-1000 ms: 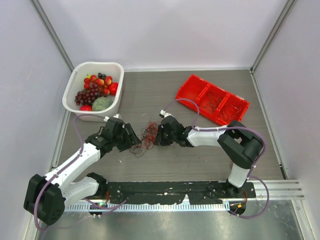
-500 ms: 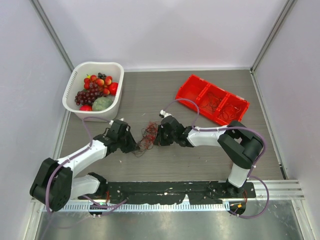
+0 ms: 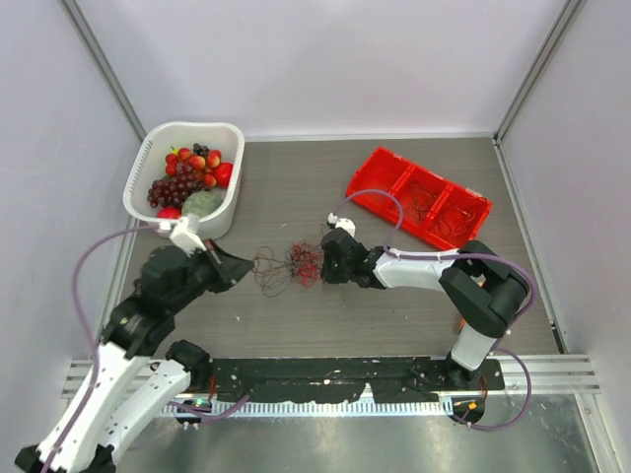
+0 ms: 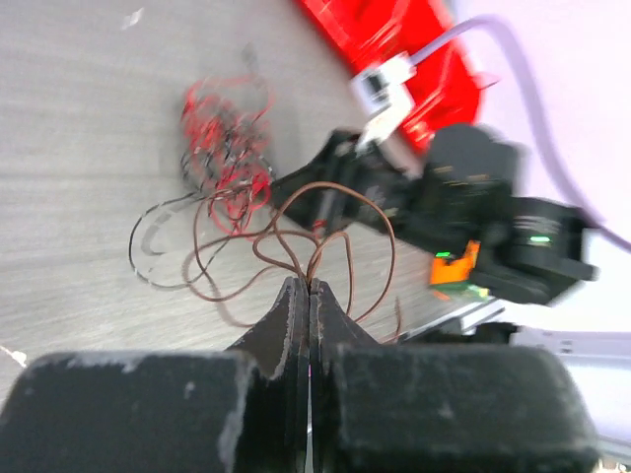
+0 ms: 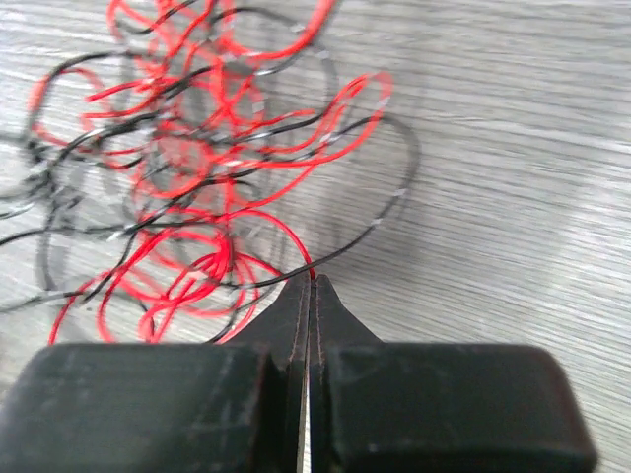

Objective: Untangle the cables
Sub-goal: Untie the cable.

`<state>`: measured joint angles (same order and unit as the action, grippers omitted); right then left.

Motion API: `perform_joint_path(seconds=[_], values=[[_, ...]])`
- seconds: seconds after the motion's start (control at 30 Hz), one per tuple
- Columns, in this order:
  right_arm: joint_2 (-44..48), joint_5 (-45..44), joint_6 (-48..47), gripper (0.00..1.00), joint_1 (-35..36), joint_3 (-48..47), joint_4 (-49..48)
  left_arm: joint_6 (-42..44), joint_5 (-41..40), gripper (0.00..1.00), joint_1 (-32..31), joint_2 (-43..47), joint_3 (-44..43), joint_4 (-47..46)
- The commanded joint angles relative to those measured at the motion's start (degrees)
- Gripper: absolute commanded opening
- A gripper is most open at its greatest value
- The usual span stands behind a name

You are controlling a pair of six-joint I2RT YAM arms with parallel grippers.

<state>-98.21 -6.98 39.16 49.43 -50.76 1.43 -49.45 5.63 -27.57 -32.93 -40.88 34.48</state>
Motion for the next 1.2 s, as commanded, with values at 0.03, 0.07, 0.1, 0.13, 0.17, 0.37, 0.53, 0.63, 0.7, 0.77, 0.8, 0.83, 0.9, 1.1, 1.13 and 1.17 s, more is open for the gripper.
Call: perform_joint_path(seconds=[0.03,0.07,0.1,0.13,0.17,0.37,0.53,0.63,0.7,0.77,0.8,0.83,0.9,1.1,1.13,1.17], values=[[2.77,-7.34,-3.12,0.01,-0.74,-0.74,3.84,6.55,-3.43,0.00,0.41,0.77,-17.53,13.84],[2.59,-7.52,-3.21,0.01,-1.09,-0.83,3.93,7.34,-4.21,0.00,0.41,0.15,-20.43,15.25],[2.50,-7.78,-3.12,0.01,-1.26,-0.83,4.19,7.96,-4.83,0.00,0.41,-0.46,-23.68,16.66],[2.24,-7.96,-3.38,0.01,-1.44,-1.00,4.28,8.75,-5.10,0.00,0.41,-0.99,-26.67,17.54],[2.15,-8.22,-3.47,0.01,-1.44,-1.35,4.63,9.45,-5.19,0.00,0.41,-1.35,-29.05,18.07],[2.06,-9.54,-4.61,0.01,-1.44,-2.24,6.57,11.57,-7.12,0.00,0.41,-3.98,-40.84,18.08],[1.01,-12.35,-6.72,0.01,-1.88,-2.59,8.41,11.57,-6.60,0.00,0.33,-5.13,-47.61,13.96],[0.39,-12.36,-7.08,0.01,-2.67,-2.76,9.11,12.45,-6.07,0.00,0.33,-6.62,-52.35,11.32],[1.44,-11.04,-7.51,0.04,-2.67,-2.85,9.55,12.80,-5.89,0.00,0.41,-8.02,-54.12,10.70],[3.54,-9.98,-8.22,0.16,-2.67,-2.15,9.20,12.19,-3.00,0.00,0.41,-9.08,-54.22,10.78],[4.51,-9.63,-8.57,0.27,-2.67,-1.97,9.46,11.66,-2.38,0.00,0.41,-9.61,-53.52,10.78],[6.00,-9.45,-9.79,0.31,-2.67,-1.88,9.81,10.88,-1.94,0.00,0.41,-9.70,-51.77,10.87],[9.51,-8.75,-11.90,0.40,-2.67,-1.62,10.69,9.73,-1.06,0.00,0.41,-9.87,-48.69,10.96],[20.49,4.56,-21.90,0.57,-2.50,-0.75,10.44,6.65,0.79,0.00,0.41,-8.56,-42.09,8.33],[22.08,8.53,-22.97,0.61,-2.32,0.74,7.91,6.47,1.05,0.00,0.41,-8.38,-41.91,7.89],[24.97,14.39,-24.72,0.63,-2.23,1.62,5.80,6.30,1.23,0.00,0.41,-8.47,-41.91,7.71]])
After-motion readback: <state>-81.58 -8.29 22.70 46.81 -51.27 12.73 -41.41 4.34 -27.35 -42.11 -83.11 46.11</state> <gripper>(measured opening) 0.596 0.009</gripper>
